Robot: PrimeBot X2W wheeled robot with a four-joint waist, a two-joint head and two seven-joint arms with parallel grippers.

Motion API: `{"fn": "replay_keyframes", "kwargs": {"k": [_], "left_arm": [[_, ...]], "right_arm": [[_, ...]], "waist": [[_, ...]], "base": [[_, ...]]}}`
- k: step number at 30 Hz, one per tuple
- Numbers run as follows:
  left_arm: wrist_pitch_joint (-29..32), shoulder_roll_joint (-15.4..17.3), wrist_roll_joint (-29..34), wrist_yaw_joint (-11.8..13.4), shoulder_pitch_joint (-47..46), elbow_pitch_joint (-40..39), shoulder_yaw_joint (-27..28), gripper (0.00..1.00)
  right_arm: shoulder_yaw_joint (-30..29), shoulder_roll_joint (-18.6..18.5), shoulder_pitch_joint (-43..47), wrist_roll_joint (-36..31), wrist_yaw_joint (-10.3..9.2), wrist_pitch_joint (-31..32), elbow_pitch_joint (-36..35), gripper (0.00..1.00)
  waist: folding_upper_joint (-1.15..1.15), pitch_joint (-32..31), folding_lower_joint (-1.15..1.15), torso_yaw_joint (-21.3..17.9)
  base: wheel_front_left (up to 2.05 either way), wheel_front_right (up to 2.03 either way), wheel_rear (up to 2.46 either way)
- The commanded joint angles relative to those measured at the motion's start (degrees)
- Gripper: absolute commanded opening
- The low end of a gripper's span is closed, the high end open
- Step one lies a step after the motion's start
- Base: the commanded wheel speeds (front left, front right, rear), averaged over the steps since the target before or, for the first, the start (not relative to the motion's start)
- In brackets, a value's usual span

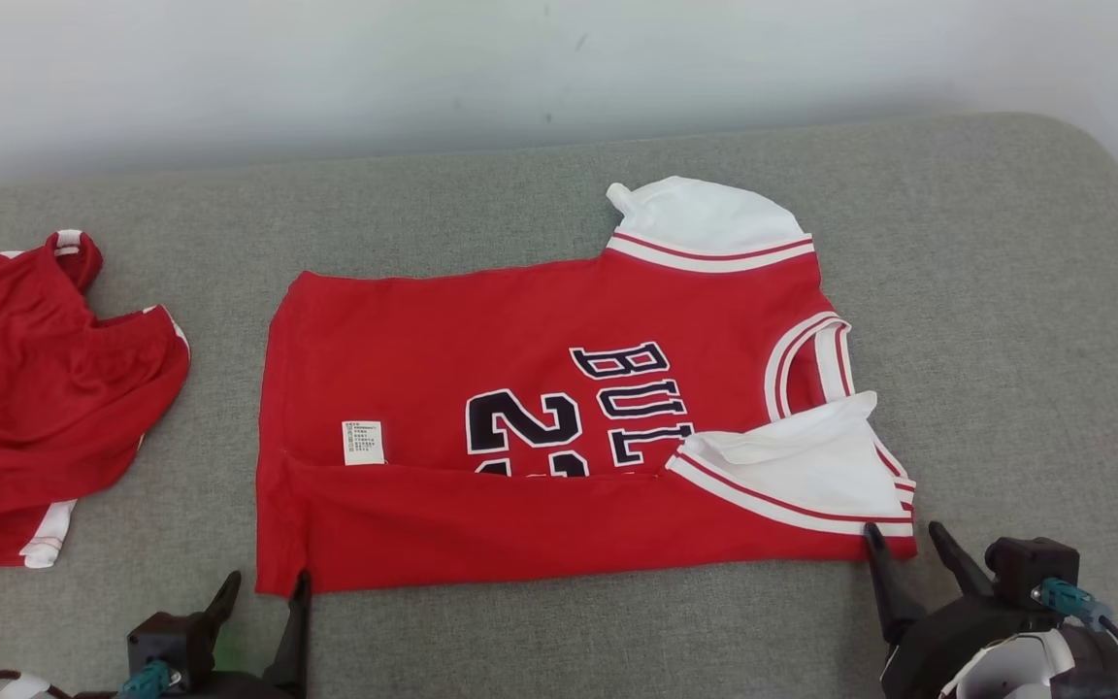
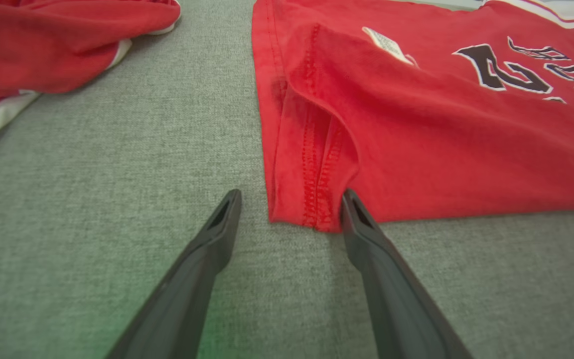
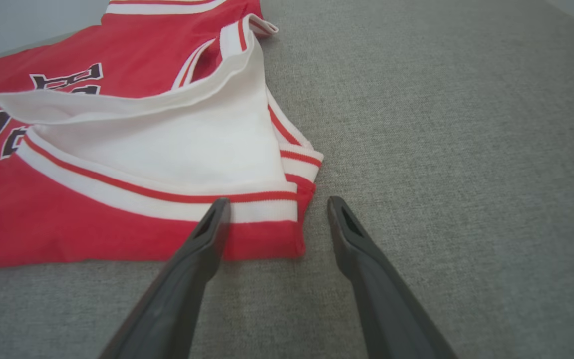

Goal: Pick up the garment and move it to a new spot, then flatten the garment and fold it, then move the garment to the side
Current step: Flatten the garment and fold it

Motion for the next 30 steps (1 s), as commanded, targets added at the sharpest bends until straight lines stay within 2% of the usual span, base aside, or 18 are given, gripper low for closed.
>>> {"fn": "replay_keyframes", "kwargs": {"k": [1,2,3,4,5,6,11,16,24,30], "left_arm": [[-0.01,0.19,-0.16,-0.14,-0.63,0.77,-0.12,1.0],[0.11,0.17,-0.25,-0.3,-0.82,1.3,-0.18,1.0],[0.26,0.1,-0.38,-0.5,-0.92,1.77,-0.25,0.78],[0.3,0.04,-0.38,-0.5,-1.04,2.21,-0.35,0.44],[0.28,0.0,-0.35,-0.57,-1.29,2.54,-0.41,0.25],[0.23,-0.11,-0.29,-0.66,-1.64,2.71,-0.48,0.0],[-0.34,-0.98,-1.45,-1.66,0.35,2.21,-0.01,0.0],[-0.53,-0.86,-2.88,-1.89,4.44,-0.86,0.3,0.0],[0.1,0.52,-3.49,-0.06,11.05,-7.57,-0.05,0.0],[1.52,1.63,-4.08,2.01,14.71,-11.17,0.38,0.0]], "right_arm": [[0.2,0.18,-0.36,-0.11,0.06,0.13,0.87,1.0],[0.26,0.33,-0.91,-0.06,0.06,0.04,1.56,0.95],[0.37,0.53,-1.36,0.11,0.06,0.25,2.37,0.4],[0.58,0.66,-1.52,0.23,0.06,0.43,3.12,0.0],[0.67,0.7,-1.8,0.29,0.06,0.46,3.79,0.0],[0.53,0.71,-2.09,0.39,0.06,-0.03,4.31,0.0],[0.04,0.59,-2.21,0.98,0.06,-1.82,5.84,0.0],[-2.48,-0.28,1.33,2.12,0.02,-1.44,3.47,0.0],[-7.09,0.02,12.61,1.58,0.01,4.2,-9.89,0.0],[-9.09,2.18,21.95,1.15,0.01,11.99,-21.86,0.0]], "waist": [[0.0,0.1,0.0,0.04],[0.0,0.16,0.0,0.07],[0.0,0.21,0.0,0.12],[0.0,0.26,0.0,0.15],[0.0,0.32,0.0,0.19],[0.0,0.35,0.0,0.28],[0.0,-1.21,0.0,0.59],[0.0,-3.91,0.0,1.08],[0.0,-6.63,0.0,1.8],[0.0,-7.66,0.0,1.78]], "base": [[0.0,0.0,0.0],[0.0,0.0,0.0],[0.0,0.0,0.0],[0.0,0.0,0.0],[0.0,0.0,0.0],[0.0,0.0,0.0],[0.0,0.0,0.0],[0.0,0.0,0.0],[0.0,0.0,0.0],[0.0,0.0,0.0]]}}
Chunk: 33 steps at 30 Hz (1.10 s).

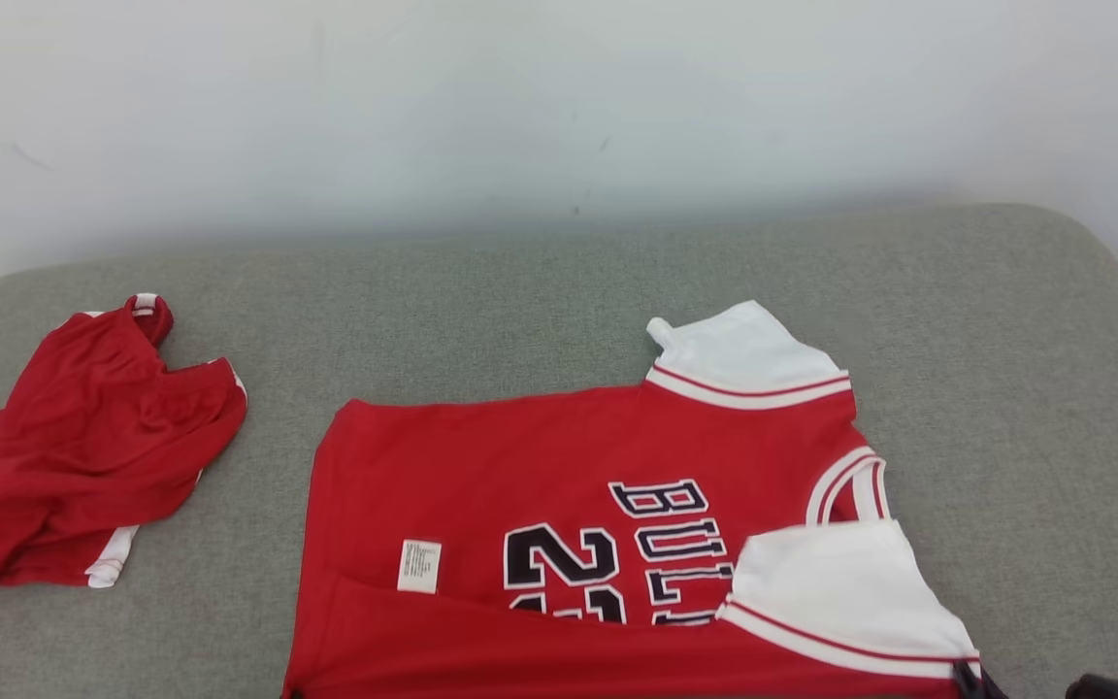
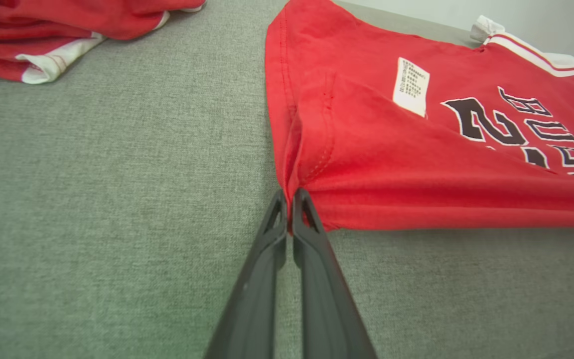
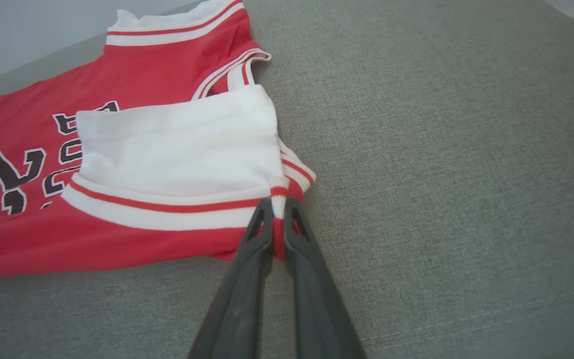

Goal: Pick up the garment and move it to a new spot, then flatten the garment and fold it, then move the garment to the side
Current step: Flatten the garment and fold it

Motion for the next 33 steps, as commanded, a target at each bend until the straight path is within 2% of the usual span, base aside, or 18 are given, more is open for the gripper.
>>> {"fn": "replay_keyframes", "kwargs": {"k": [1,8,12,13,14,15,25,33], "left_arm": [[0.14,0.68,-0.2,0.56,1.62,-0.69,0.22,0.0],[0.66,1.81,-0.84,1.63,4.65,-2.88,0.41,0.0],[0.37,1.49,-1.2,1.58,5.12,-2.29,0.31,0.0],[0.21,1.34,-1.23,1.55,5.18,-1.97,0.32,0.24],[0.04,1.22,-1.17,1.55,5.2,-1.73,0.33,0.6],[-0.05,1.1,-1.13,1.61,5.23,-1.58,0.37,1.0],[-1.99,-0.44,0.12,2.0,4.79,-1.97,2.54,1.0],[-2.41,-2.17,8.82,3.54,4.23,-9.79,7.92,1.0]], "right_arm": [[-0.83,0.16,1.94,-0.48,-0.05,1.24,-2.38,0.0],[-3.2,1.17,7.12,0.14,-0.05,4.23,-7.85,0.0],[-3.2,1.5,7.68,0.07,-0.05,4.12,-7.59,0.0],[-2.99,1.3,7.62,-0.56,-0.05,3.69,-7.49,0.51],[-2.83,1.38,7.55,-0.86,-0.05,3.24,-7.36,1.0],[-2.69,1.63,7.43,-0.85,-0.05,2.92,-7.02,1.0],[-0.43,2.59,3.2,-3.13,-0.05,-4.2,-6.46,1.0],[1.0,4.05,1.01,-5.01,-0.05,-10.97,-6.75,1.0]], "waist": [[0.0,-0.22,0.01,-0.06],[0.0,-0.54,0.01,-0.19],[0.0,-0.93,0.01,-0.34],[0.0,-1.04,0.01,-0.34],[0.0,-1.13,0.01,-0.34],[0.0,-1.19,0.01,-0.34],[0.0,-1.67,0.01,0.15],[0.0,-1.96,0.01,2.05]], "base": [[0.0,0.0,0.0],[0.0,0.0,0.0],[0.0,0.0,0.0],[0.0,0.0,0.0],[0.0,0.0,0.0],[0.0,0.0,0.0],[0.0,0.0,0.0],[0.0,0.0,0.0]]}}
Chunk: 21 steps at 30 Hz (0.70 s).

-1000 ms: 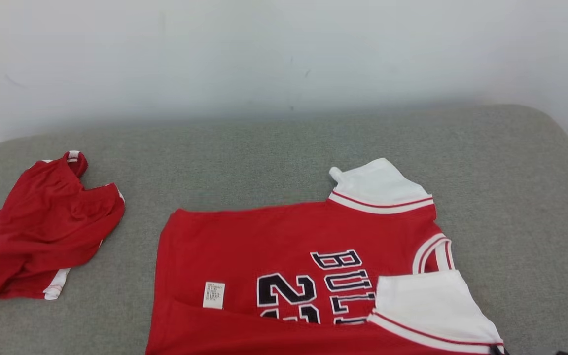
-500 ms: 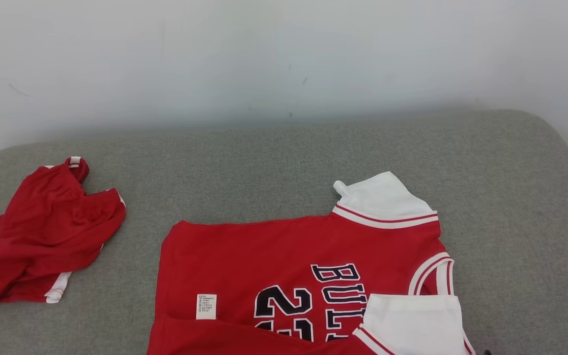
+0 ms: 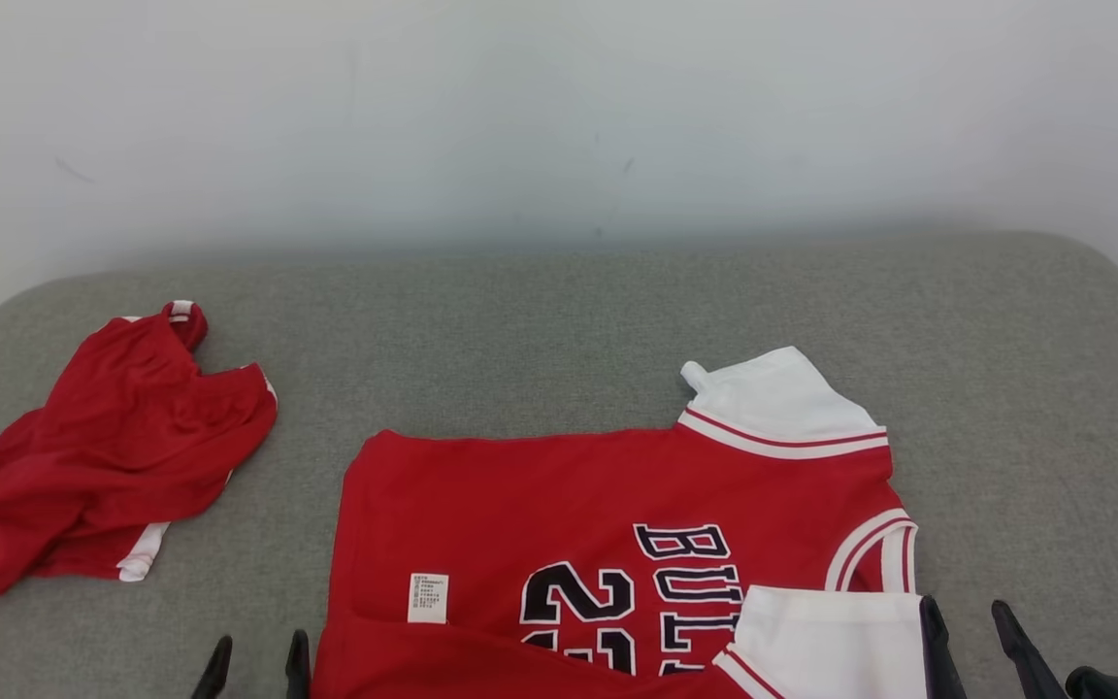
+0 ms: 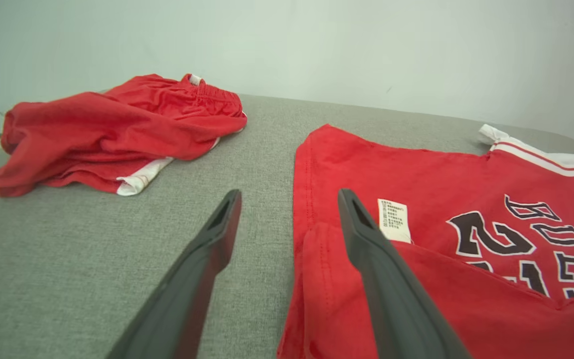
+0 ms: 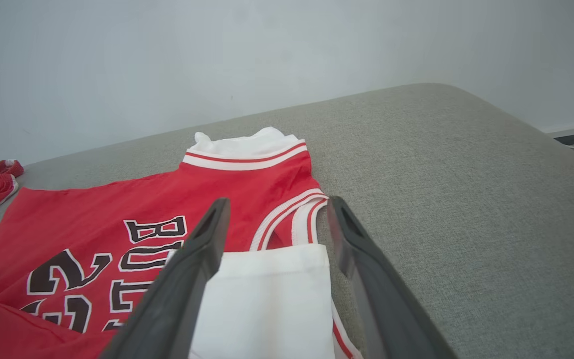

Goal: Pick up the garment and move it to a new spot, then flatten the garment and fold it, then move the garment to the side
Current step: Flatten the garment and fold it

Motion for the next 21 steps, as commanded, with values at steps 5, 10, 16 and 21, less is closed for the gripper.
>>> {"fn": "replay_keyframes", "kwargs": {"k": [5,10,16,21], "left_arm": [[-0.29,-2.39,6.52,-0.35,1.58,-4.62,3.98,1.0],[-0.29,-4.44,7.24,-2.72,1.56,-3.5,5.41,1.0],[-0.17,-3.97,5.54,-6.39,-1.58,0.43,5.61,1.0],[3.26,-2.99,2.77,-9.11,-6.91,3.36,6.49,1.0]], "right_arm": [[0.06,1.18,0.07,-1.21,-0.03,-3.89,-0.21,1.0],[0.06,1.8,0.19,-1.66,-0.03,-4.67,0.29,1.0],[0.66,1.62,-1.71,-2.41,-0.03,-4.27,0.61,1.0],[1.78,1.22,-4.93,-1.97,-0.03,-4.08,1.21,1.0]], "waist": [[0.0,-0.22,0.0,1.5],[0.0,-0.22,0.0,1.81],[0.0,0.29,0.0,0.81],[0.0,2.46,0.0,-1.51]], "base": [[0.0,0.0,0.0],[0.0,0.0,0.0],[0.0,0.0,0.0],[0.0,0.0,0.0]]}}
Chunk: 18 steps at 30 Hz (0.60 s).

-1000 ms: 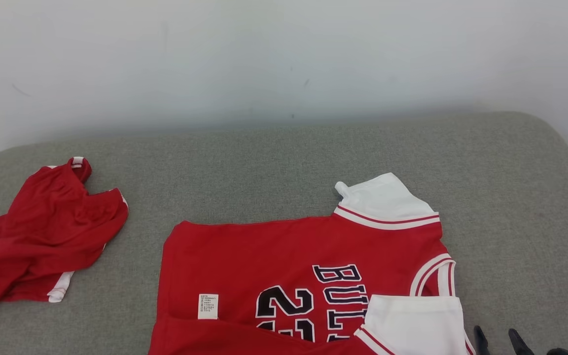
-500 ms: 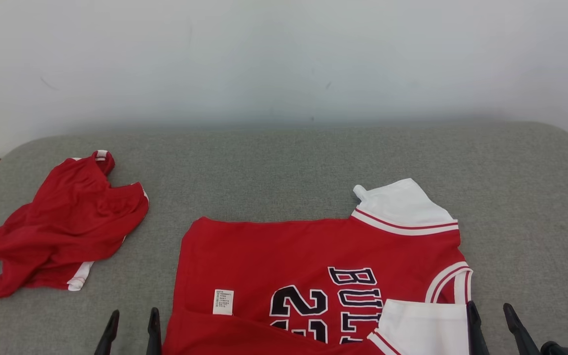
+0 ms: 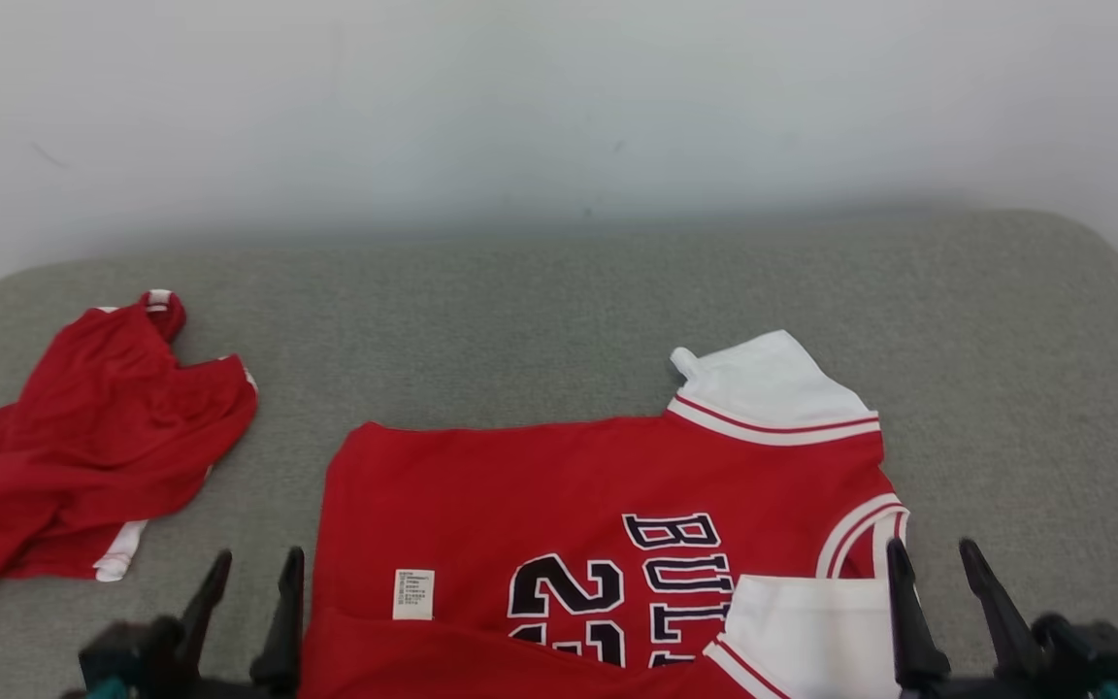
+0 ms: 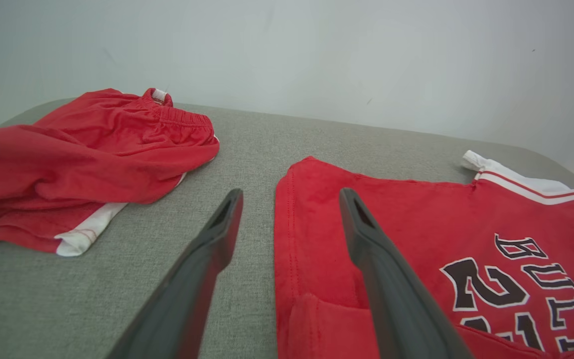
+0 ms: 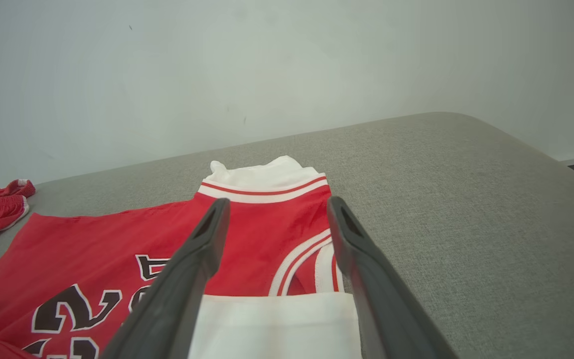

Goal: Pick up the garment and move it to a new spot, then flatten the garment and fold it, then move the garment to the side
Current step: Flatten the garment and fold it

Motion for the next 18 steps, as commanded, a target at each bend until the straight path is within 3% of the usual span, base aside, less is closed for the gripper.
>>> {"fn": "replay_keyframes", "kwargs": {"k": [1,13,18], "left_arm": [[0.48,0.79,-0.08,-0.49,-1.91,0.54,0.42,1.0],[15.66,5.44,-6.79,-7.23,-18.84,10.5,1.64,1.0],[19.38,7.18,-8.51,-7.68,-21.56,13.22,2.42,1.0]], "right_arm": [[0.52,-0.16,-1.62,0.23,-0.03,0.1,0.16,1.0],[4.54,1.2,-19.92,1.84,-0.04,-3.76,12.4,1.0],[6.42,2.1,-24.23,3.2,-0.04,-5.88,17.45,1.0]], "waist": [[0.0,2.05,0.0,-1.92],[0.0,11.2,0.0,-9.68],[0.0,12.35,0.0,-11.28]], "base": [[0.0,0.0,0.0],[0.0,0.0,0.0],[0.0,0.0,0.0]]}}
